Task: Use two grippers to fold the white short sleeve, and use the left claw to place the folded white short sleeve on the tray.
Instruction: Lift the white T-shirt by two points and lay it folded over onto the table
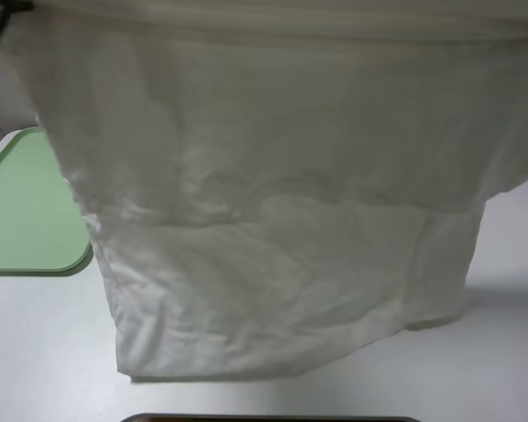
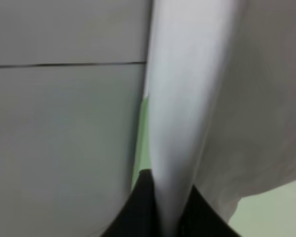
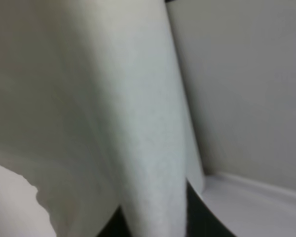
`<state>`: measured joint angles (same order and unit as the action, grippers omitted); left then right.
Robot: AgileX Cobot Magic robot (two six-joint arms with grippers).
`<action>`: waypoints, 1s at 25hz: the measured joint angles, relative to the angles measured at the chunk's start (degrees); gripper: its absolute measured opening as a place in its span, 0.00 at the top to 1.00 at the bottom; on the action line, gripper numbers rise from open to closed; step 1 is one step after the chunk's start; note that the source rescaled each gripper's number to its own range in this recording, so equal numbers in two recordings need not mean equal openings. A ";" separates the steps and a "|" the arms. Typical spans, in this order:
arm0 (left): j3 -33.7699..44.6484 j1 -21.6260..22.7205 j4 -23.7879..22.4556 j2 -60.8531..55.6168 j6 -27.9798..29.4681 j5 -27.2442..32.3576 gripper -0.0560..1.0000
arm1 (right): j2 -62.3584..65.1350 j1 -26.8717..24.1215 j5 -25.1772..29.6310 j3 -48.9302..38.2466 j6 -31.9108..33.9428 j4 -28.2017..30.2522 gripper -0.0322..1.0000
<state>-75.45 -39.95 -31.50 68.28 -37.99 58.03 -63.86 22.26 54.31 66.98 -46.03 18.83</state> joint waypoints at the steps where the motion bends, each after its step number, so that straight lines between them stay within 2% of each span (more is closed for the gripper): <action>1: 0.00 1.28 -0.42 1.47 0.00 -1.67 0.95 | -1.96 -1.18 -2.55 0.00 0.00 0.00 0.97; 6: 0.00 8.68 -1.24 7.92 0.00 -13.13 0.95 | -10.51 -8.86 -16.12 0.00 0.00 -0.70 0.97; 13: 0.00 15.42 -1.37 19.78 0.23 -28.69 0.95 | -20.10 -15.66 -34.80 -0.07 0.00 -1.91 0.97; 19: 0.00 17.38 -3.35 28.05 3.39 -35.92 0.95 | -26.16 -16.44 -41.26 -0.07 0.00 -0.34 0.97; 25: 0.00 17.74 -4.60 32.58 5.34 -38.20 0.95 | -33.21 -17.04 -49.54 -0.16 0.00 2.19 0.97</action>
<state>-75.45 -22.21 -36.09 100.86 -32.65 19.84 -97.07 5.23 4.76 66.81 -46.03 21.02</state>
